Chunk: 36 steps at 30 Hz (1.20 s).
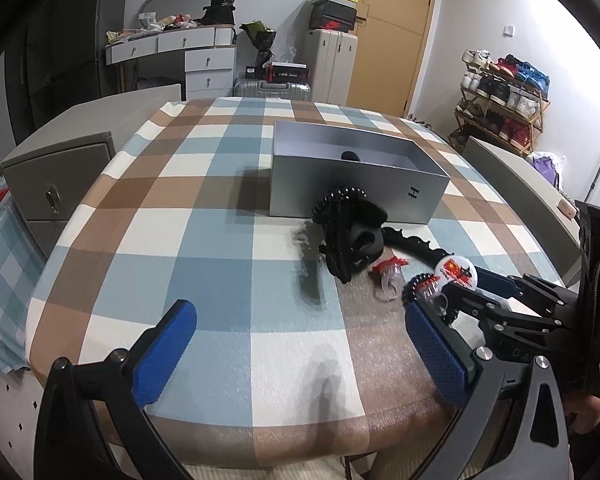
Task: Organize jewelry
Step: 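Grasp the red-printed white badge with the right tool while the left tool grasps a clear ring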
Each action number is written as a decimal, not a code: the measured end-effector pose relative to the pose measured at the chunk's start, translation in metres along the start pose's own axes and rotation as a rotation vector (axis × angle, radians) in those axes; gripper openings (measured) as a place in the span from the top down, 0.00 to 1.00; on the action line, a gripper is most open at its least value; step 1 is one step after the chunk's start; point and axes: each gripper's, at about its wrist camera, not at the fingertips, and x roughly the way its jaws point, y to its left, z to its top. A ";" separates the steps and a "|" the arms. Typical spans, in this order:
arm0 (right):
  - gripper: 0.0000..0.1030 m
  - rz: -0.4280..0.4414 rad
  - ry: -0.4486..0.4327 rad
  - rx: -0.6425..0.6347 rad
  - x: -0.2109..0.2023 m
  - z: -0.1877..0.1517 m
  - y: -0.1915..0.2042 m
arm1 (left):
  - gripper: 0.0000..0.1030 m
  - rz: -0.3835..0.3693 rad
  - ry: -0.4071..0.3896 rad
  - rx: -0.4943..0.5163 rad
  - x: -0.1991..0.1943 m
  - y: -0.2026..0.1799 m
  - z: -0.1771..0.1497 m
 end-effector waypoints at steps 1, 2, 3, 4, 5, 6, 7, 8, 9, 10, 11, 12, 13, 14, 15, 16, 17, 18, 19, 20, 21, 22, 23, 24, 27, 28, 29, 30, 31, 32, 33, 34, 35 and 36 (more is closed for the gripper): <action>0.57 -0.001 -0.001 -0.003 0.000 0.000 0.000 | 0.01 0.001 0.001 0.003 0.000 -0.001 0.000; 0.59 0.004 -0.001 -0.003 0.000 0.000 0.001 | 0.01 0.002 0.001 0.006 -0.001 -0.002 -0.001; 0.63 0.015 0.000 0.002 0.000 0.000 0.000 | 0.01 0.002 0.001 0.010 -0.002 -0.003 -0.001; 0.66 0.023 0.001 0.007 0.000 0.001 0.000 | 0.01 0.004 0.002 0.013 -0.002 -0.003 -0.001; 0.68 0.029 0.001 0.012 -0.001 0.001 -0.001 | 0.01 0.004 0.002 0.015 -0.002 -0.004 0.000; 0.69 0.035 0.000 0.019 -0.001 0.001 -0.001 | 0.01 0.003 0.004 0.017 -0.003 -0.005 -0.001; 0.70 0.042 0.000 0.030 -0.002 0.001 -0.002 | 0.01 0.002 0.006 0.018 -0.002 -0.005 0.000; 0.71 0.049 -0.004 0.044 -0.003 0.001 -0.004 | 0.01 0.002 0.007 0.019 -0.002 -0.005 0.000; 0.74 0.055 -0.010 0.055 -0.004 0.001 -0.005 | 0.01 0.004 0.008 0.020 -0.002 -0.005 0.000; 0.79 0.067 -0.018 0.070 -0.006 0.002 -0.008 | 0.01 0.005 0.010 0.021 -0.001 -0.006 0.001; 0.80 0.079 -0.022 0.081 -0.007 0.002 -0.010 | 0.01 0.004 0.012 0.022 -0.001 -0.007 0.001; 0.84 0.093 -0.025 0.092 -0.008 0.002 -0.012 | 0.01 0.003 0.014 0.023 -0.001 -0.007 0.001; 0.86 0.113 -0.029 0.108 -0.010 0.002 -0.014 | 0.01 0.001 0.019 0.024 0.000 -0.009 0.001; 0.86 0.123 -0.031 0.120 -0.010 0.002 -0.016 | 0.01 -0.002 0.022 0.027 0.001 -0.010 0.001; 0.89 0.141 -0.033 0.136 -0.011 0.002 -0.019 | 0.01 -0.007 0.029 0.034 0.002 -0.013 0.002; 0.91 0.152 -0.037 0.146 -0.012 0.002 -0.020 | 0.01 -0.011 0.035 0.039 0.003 -0.015 0.002; 0.91 0.152 -0.044 0.154 -0.014 0.001 -0.022 | 0.01 -0.019 0.040 0.046 0.004 -0.018 0.002; 0.92 0.162 -0.055 0.165 -0.016 0.001 -0.024 | 0.01 -0.036 0.048 0.058 0.005 -0.022 0.003; 0.93 0.178 -0.062 0.175 -0.018 0.002 -0.026 | 0.01 -0.047 0.054 0.068 0.006 -0.027 0.004; 0.93 0.181 -0.071 0.181 -0.021 0.002 -0.028 | 0.01 -0.058 0.061 0.081 0.007 -0.031 0.005; 0.93 0.182 -0.086 0.185 -0.025 0.002 -0.029 | 0.01 -0.072 0.067 0.095 0.009 -0.036 0.007; 0.94 0.187 -0.096 0.186 -0.028 0.003 -0.030 | 0.01 -0.095 0.073 0.117 0.010 -0.043 0.010; 0.94 0.189 -0.114 0.190 -0.032 0.003 -0.033 | 0.01 -0.109 0.074 0.133 0.011 -0.049 0.011; 0.94 0.187 -0.125 0.194 -0.036 0.003 -0.035 | 0.01 -0.123 0.074 0.150 0.012 -0.054 0.013; 0.94 0.188 -0.151 0.208 -0.044 0.003 -0.042 | 0.01 -0.153 0.085 0.214 0.019 -0.073 0.020; 0.94 0.184 -0.158 0.211 -0.047 0.003 -0.045 | 0.01 -0.171 0.092 0.245 0.022 -0.081 0.021; 0.94 0.180 -0.163 0.215 -0.049 0.002 -0.047 | 0.01 -0.179 0.098 0.269 0.025 -0.086 0.022; 0.94 0.176 -0.167 0.219 -0.051 0.002 -0.050 | 0.02 -0.181 0.102 0.288 0.027 -0.090 0.022; 0.93 0.172 -0.172 0.224 -0.053 0.001 -0.053 | 0.02 -0.186 0.111 0.311 0.030 -0.094 0.023; 0.93 0.169 -0.175 0.227 -0.054 0.000 -0.056 | 0.05 -0.190 0.114 0.325 0.032 -0.097 0.022; 0.93 0.164 -0.177 0.231 -0.056 -0.001 -0.059 | 0.11 -0.196 0.116 0.334 0.033 -0.097 0.023; 0.93 0.163 -0.176 0.235 -0.056 -0.003 -0.061 | 0.14 -0.207 0.125 0.347 0.034 -0.099 0.023; 0.93 0.161 -0.176 0.239 -0.057 -0.004 -0.063 | 0.20 -0.209 0.131 0.353 0.035 -0.100 0.023; 0.93 0.158 -0.175 0.243 -0.057 -0.005 -0.065 | 0.27 -0.214 0.139 0.355 0.036 -0.100 0.024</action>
